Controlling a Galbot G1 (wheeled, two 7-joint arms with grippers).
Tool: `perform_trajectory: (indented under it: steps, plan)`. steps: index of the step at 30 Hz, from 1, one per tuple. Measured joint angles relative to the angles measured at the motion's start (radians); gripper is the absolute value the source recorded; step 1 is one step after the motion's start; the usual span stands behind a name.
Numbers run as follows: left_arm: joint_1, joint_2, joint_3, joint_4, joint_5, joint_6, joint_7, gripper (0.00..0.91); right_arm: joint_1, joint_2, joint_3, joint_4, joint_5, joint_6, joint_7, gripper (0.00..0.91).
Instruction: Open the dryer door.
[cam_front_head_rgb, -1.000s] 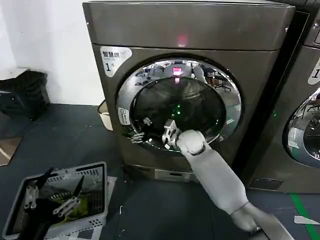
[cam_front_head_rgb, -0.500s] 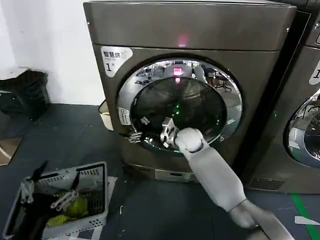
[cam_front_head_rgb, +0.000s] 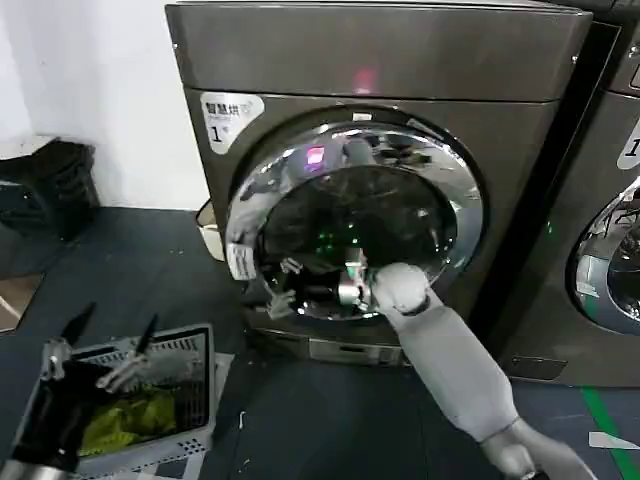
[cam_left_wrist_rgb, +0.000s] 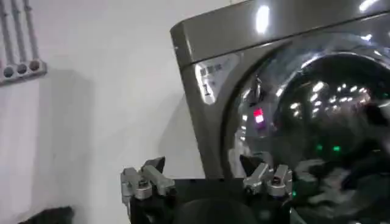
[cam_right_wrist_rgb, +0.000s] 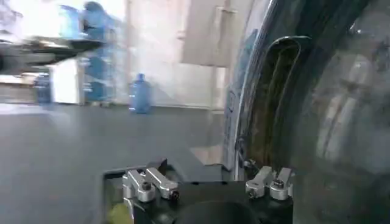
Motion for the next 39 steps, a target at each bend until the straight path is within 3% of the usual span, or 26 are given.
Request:
perform_trajectory:
  steps: [4, 8, 12, 16, 21, 29, 32, 39]
  plan:
    - [-0.046, 0.088, -0.046, 0.091, -0.019, -0.048, 0.017, 0.907, -0.043, -0.047, 0.036, 0.063, -0.010, -0.007, -0.130, 0.907]
    - [-0.076, 0.168, -0.038, 0.164, -0.073, -0.005, -0.007, 0.907, -0.090, -0.097, 0.081, 0.113, 0.006, 0.004, -0.232, 0.907]
    - [-0.119, 0.232, 0.004, 0.215, -0.168, 0.024, -0.076, 0.907, -0.143, -0.143, 0.126, 0.167, 0.027, 0.024, -0.256, 0.907]
    - [-0.191, 0.293, 0.075, 0.276, -0.293, 0.045, -0.085, 0.907, -0.189, -0.178, 0.167, 0.207, 0.046, 0.056, -0.264, 0.907]
    - [-0.289, 0.382, 0.187, 0.380, -0.436, 0.067, -0.063, 0.907, -0.275, -0.235, 0.242, 0.270, 0.083, 0.073, -0.268, 0.907]
    - [-0.460, 0.546, 0.432, 0.548, -0.491, 0.082, -0.026, 0.907, -0.438, -0.322, 0.469, 0.337, 0.108, 0.081, -0.266, 0.907]
    - [-0.545, 0.567, 0.538, 0.596, -0.514, 0.097, -0.001, 0.907, -0.504, -0.322, 0.588, 0.331, 0.061, 0.108, -0.235, 0.907]
    - [-0.710, 0.569, 0.753, 0.687, -0.504, 0.021, 0.103, 0.907, -0.645, -0.248, 0.877, 0.336, 0.070, 0.115, -0.139, 0.907]
